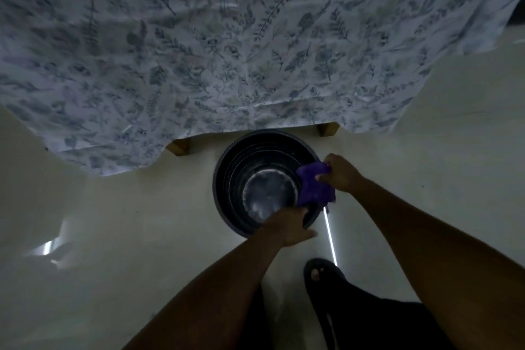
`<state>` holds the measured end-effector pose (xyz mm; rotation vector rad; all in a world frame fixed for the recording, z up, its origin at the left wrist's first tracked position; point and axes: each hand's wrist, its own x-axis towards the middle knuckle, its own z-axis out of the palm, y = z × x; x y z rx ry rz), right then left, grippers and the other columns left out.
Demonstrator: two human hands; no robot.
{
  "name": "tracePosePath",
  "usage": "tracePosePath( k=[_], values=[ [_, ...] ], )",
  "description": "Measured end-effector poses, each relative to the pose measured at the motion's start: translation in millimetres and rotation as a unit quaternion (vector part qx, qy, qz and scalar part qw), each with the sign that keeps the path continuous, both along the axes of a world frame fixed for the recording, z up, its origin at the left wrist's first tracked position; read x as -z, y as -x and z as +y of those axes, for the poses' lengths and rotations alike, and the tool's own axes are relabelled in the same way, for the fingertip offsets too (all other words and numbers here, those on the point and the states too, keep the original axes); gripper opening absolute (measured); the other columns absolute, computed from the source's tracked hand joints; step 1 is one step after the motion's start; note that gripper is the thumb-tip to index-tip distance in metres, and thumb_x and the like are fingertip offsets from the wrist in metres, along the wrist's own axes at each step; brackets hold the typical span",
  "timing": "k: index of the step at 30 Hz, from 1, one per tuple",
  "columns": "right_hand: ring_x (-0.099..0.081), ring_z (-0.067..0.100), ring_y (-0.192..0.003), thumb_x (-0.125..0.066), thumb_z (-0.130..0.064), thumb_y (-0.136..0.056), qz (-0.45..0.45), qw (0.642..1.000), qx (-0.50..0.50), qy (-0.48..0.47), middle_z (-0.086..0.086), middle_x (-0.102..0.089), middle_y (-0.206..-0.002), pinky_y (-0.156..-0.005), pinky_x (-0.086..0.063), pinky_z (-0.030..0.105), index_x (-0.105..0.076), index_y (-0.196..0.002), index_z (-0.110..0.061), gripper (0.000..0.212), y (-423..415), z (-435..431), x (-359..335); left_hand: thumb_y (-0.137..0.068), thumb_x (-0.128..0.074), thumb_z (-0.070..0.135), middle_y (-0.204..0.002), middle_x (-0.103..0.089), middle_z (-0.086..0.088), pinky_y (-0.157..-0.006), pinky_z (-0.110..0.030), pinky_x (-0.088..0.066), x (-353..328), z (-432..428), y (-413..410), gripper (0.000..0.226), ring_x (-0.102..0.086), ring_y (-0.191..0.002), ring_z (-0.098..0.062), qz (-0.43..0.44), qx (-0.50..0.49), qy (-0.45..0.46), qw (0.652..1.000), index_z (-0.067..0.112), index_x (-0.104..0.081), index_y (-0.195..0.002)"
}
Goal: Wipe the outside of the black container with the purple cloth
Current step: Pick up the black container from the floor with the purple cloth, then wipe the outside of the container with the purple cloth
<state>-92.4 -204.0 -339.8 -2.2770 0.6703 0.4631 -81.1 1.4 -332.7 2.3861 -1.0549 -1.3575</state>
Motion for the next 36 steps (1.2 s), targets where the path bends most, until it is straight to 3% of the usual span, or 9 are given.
tracePosePath(
  k=[5, 11, 14, 17, 23, 26, 30, 32, 36],
  values=[
    [-0.054, 0.019, -0.080, -0.075, -0.029, -0.078, 0.014, 1.000, 0.017, -0.014, 0.009, -0.057, -0.088, -0.055, -0.035, 0.019, -0.056, -0.095, -0.002, 0.037, -2, -2, 5, -0.088, -0.057, 0.048, -0.134, -0.057, -0.014, -0.095, -0.040, -0.049, 12, 5, -3, 0.063, -0.056, -0.119, -0.032, -0.053, 0.065, -0.015, 0.996, 0.009, -0.045, -0.135],
    [-0.060, 0.028, -0.089, -0.069, -0.026, -0.083, -0.006, 0.991, 0.082, -0.106, 0.010, -0.062, -0.094, -0.078, -0.047, 0.038, -0.053, -0.094, -0.011, 0.025, -18, -6, -13, -0.098, -0.034, 0.012, -0.120, -0.062, -0.027, -0.079, -0.048, -0.051, 3, 1, -16, 0.042, -0.064, -0.099, -0.043, -0.200, 0.137, -0.019, 0.970, -0.002, -0.038, -0.137],
    [-0.063, 0.028, -0.091, -0.068, -0.030, -0.085, -0.059, 0.963, 0.173, -0.198, 0.010, -0.065, -0.101, -0.079, -0.050, 0.039, -0.055, -0.104, -0.012, 0.029, -29, -10, -43, -0.098, -0.041, 0.026, -0.117, -0.067, -0.017, -0.078, -0.046, -0.053, -16, -2, -50, 0.048, -0.068, -0.097, -0.038, -0.265, 0.063, 0.037, 0.961, 0.008, -0.035, -0.142],
    [-0.065, 0.030, -0.090, -0.070, -0.031, -0.084, -0.117, 0.935, 0.214, -0.257, 0.013, -0.067, -0.101, -0.076, -0.052, 0.039, -0.056, -0.103, -0.011, 0.030, -42, -8, -74, -0.099, -0.041, 0.030, -0.105, -0.071, -0.018, -0.079, -0.044, -0.053, -25, 1, -79, 0.031, -0.068, -0.096, -0.038, -0.273, -0.036, 0.104, 0.956, 0.010, -0.048, -0.122],
    [-0.066, 0.030, -0.099, -0.069, -0.024, -0.086, -0.078, 0.866, 0.277, -0.410, 0.014, -0.067, -0.107, -0.090, -0.054, 0.043, -0.057, -0.114, -0.009, 0.034, -55, 5, -91, -0.102, -0.039, 0.036, -0.099, -0.070, -0.020, -0.079, -0.037, -0.051, -15, 14, -104, 0.038, -0.066, -0.092, -0.035, -0.183, -0.269, 0.167, 0.931, 0.003, -0.059, -0.102],
    [-0.067, 0.030, -0.094, -0.069, -0.026, -0.086, -0.015, 0.893, 0.271, -0.359, 0.017, -0.067, -0.104, -0.087, -0.055, 0.044, -0.058, -0.109, -0.005, 0.032, -44, 18, -57, -0.102, -0.038, 0.035, -0.098, -0.069, -0.017, -0.071, -0.028, -0.043, -10, 18, -107, 0.038, -0.064, -0.088, -0.029, -0.145, -0.309, 0.172, 0.924, 0.004, -0.060, -0.098],
    [-0.057, 0.028, -0.100, -0.064, -0.035, -0.088, -0.003, 0.988, 0.147, -0.057, 0.019, -0.055, -0.123, -0.083, -0.050, 0.040, -0.047, -0.122, -0.007, 0.047, -20, 39, 2, -0.102, -0.039, 0.037, -0.097, -0.070, -0.013, -0.070, -0.024, -0.040, 7, 23, -104, 0.038, -0.063, -0.085, -0.023, -0.120, -0.336, 0.173, 0.918, 0.007, -0.062, -0.096],
    [-0.044, 0.034, -0.125, -0.056, -0.044, -0.091, -0.027, 0.997, 0.071, 0.017, 0.018, -0.034, -0.146, -0.098, -0.045, 0.045, -0.031, -0.145, -0.018, 0.065, -8, 49, 23, -0.102, -0.039, 0.037, -0.092, -0.069, -0.010, -0.070, -0.026, -0.043, 18, 26, -103, 0.037, -0.065, -0.086, -0.026, -0.121, -0.339, 0.168, 0.918, 0.010, -0.061, -0.091],
    [-0.023, 0.031, -0.142, -0.024, -0.071, -0.088, -0.047, 0.976, -0.124, 0.170, -0.001, -0.015, -0.161, -0.107, -0.034, 0.050, -0.013, -0.149, -0.041, 0.069, 10, 64, 53, -0.100, -0.044, 0.037, -0.083, -0.067, -0.006, -0.074, -0.035, -0.052, 38, 36, -103, 0.036, -0.065, -0.081, -0.026, -0.114, -0.375, 0.183, 0.901, 0.010, -0.058, -0.082]
  ],
)
